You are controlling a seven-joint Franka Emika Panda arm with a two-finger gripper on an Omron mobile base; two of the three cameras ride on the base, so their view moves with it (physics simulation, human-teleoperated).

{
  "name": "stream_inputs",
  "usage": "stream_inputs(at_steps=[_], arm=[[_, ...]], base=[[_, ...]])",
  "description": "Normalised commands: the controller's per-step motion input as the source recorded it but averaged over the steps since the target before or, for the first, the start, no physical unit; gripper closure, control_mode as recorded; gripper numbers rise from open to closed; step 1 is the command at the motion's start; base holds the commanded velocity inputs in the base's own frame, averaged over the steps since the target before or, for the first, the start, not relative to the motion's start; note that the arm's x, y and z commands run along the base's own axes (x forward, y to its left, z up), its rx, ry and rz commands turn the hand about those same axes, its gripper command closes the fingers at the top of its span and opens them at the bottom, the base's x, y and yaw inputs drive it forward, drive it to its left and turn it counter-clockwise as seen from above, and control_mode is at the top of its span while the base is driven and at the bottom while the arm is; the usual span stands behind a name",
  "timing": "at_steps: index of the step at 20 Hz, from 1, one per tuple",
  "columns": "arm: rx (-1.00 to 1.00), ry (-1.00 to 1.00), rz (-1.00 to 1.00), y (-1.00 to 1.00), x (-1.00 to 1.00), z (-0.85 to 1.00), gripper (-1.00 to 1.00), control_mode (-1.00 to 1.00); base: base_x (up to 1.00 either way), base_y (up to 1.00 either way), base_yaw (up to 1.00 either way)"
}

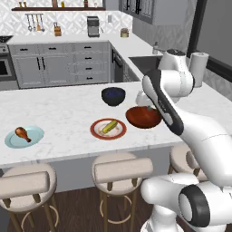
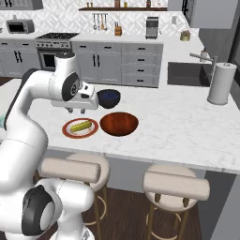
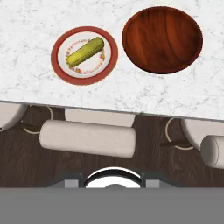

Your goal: Pick the chicken drumstick and cucumber from their plates and place them in the bowl. Then put the bowl in the fridge.

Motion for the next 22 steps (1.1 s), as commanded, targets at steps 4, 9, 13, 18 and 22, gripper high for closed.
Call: stream_inputs(at_steps=[4, 9, 13, 18, 22], arm=[[-0.03, 0.01, -0.01, 0.27, 0.14, 0.00, -1.00, -1.00], [-0.03, 0.06, -0.19, 0.52, 0.68, -0.13, -1.00, -1.00], [0.00, 0.02, -0.30, 0.48, 0.97, -0.24, -1.00, -1.00], [0.17, 0.20, -0.17, 0.11, 0.97, -0.38, -1.00, -1.00], [0.02, 0.32, -0.13, 0.11, 0.67, -0.56, -1.00, -1.00]], base=[[0.00, 0.00, 0.00], [0.00, 0.00, 0.00], [0.00, 0.00, 0.00], [0.00, 0.00, 0.00], [0.00, 0.00, 0.00]])
